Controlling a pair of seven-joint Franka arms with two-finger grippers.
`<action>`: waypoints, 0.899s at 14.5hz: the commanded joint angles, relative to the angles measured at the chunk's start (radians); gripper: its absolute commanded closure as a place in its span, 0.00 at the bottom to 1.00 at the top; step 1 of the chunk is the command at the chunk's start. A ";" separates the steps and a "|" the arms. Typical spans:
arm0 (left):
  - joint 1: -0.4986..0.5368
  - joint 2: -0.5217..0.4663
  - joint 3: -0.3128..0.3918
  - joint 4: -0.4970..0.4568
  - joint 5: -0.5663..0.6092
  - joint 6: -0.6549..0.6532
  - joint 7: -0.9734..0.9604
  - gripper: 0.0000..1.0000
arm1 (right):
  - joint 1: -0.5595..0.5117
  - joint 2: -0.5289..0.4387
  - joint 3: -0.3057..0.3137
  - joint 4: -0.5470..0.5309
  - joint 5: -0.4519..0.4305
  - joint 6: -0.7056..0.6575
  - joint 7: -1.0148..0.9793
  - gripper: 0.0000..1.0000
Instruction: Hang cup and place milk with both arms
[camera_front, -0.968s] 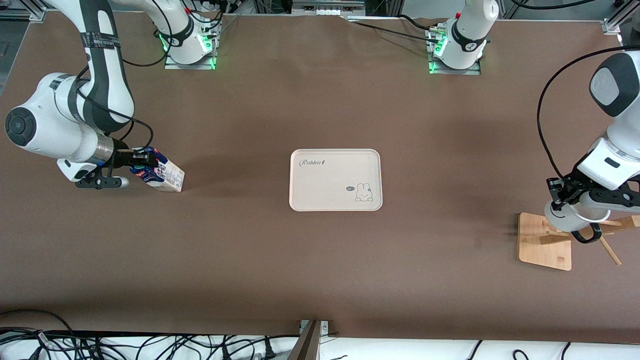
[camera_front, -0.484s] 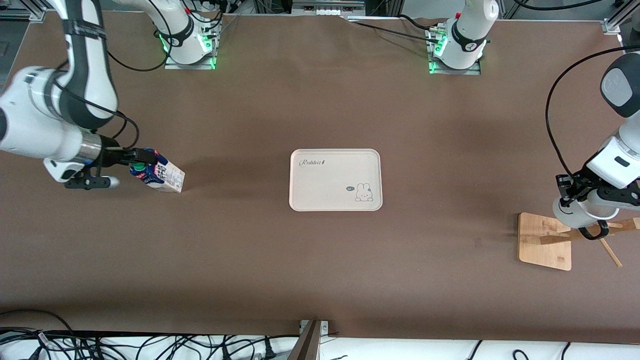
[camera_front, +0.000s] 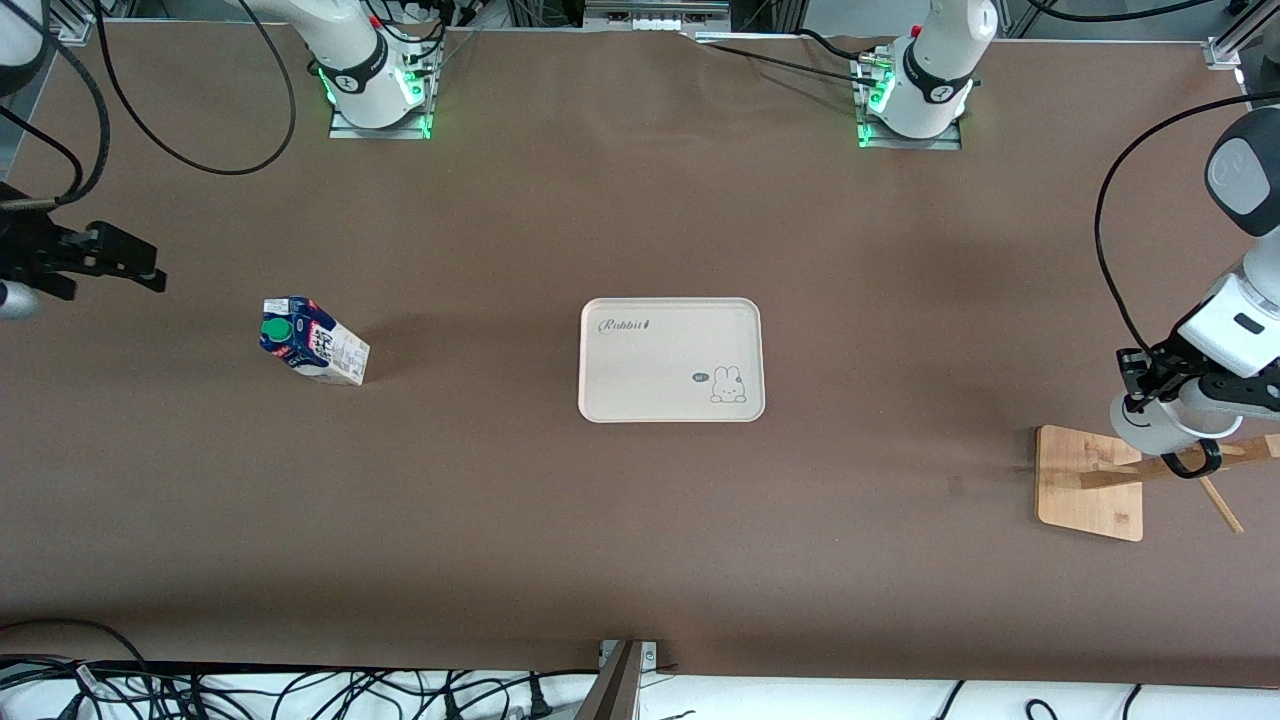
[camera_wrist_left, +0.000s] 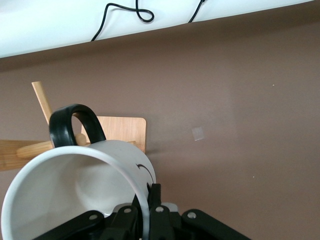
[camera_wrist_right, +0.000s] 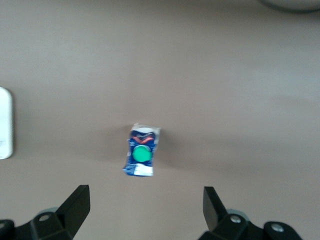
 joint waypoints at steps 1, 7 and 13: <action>0.017 0.004 0.013 -0.008 -0.010 0.008 0.062 1.00 | 0.014 0.093 -0.008 0.054 -0.063 -0.008 -0.008 0.00; 0.017 0.033 0.015 -0.029 -0.001 0.017 0.062 0.39 | -0.096 0.044 0.128 0.031 -0.050 -0.019 -0.014 0.00; -0.007 0.003 0.004 -0.025 -0.013 0.005 0.032 0.00 | -0.624 -0.019 0.629 0.037 -0.003 -0.045 0.038 0.00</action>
